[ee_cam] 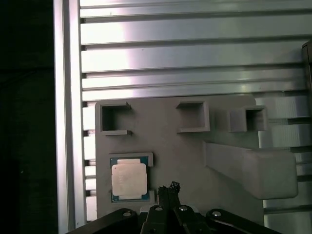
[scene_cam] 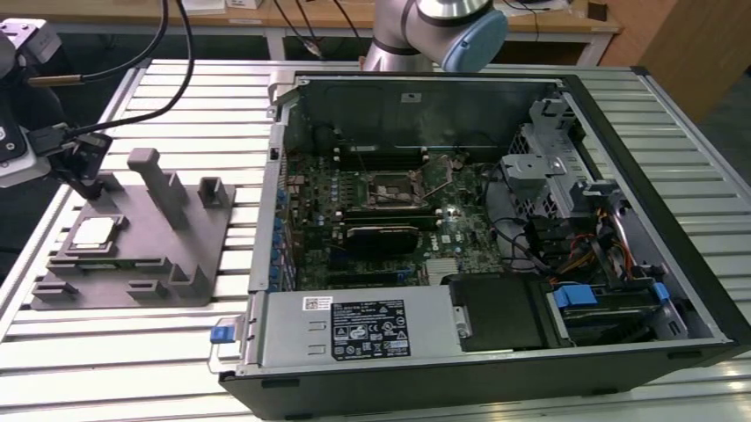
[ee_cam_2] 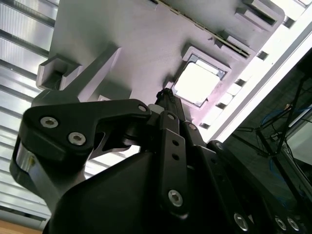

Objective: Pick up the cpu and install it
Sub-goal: 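Pick up the cpu and move it towards the insertion slot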

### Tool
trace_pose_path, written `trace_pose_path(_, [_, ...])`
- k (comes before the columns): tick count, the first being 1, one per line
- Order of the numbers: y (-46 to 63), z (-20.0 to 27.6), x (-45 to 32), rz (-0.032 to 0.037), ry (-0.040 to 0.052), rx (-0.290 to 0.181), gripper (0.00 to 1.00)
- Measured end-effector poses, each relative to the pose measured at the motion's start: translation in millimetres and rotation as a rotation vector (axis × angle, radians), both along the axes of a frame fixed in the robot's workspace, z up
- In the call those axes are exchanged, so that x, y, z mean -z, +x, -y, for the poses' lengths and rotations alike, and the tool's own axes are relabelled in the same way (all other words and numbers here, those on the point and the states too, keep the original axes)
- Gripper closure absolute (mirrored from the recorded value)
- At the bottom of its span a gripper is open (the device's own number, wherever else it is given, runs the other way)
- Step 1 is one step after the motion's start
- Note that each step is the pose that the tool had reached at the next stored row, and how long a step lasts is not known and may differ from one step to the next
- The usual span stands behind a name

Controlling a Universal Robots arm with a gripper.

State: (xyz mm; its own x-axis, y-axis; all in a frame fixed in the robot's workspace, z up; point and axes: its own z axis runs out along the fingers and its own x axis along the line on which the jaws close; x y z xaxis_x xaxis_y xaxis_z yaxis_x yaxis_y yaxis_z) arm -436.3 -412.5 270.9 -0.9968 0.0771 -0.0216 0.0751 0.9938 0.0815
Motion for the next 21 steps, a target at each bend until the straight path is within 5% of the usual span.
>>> trace_pose_path(21, [-16.1, 0.0, 25.0, 0.0, -0.0001, 0.0, 0.89])
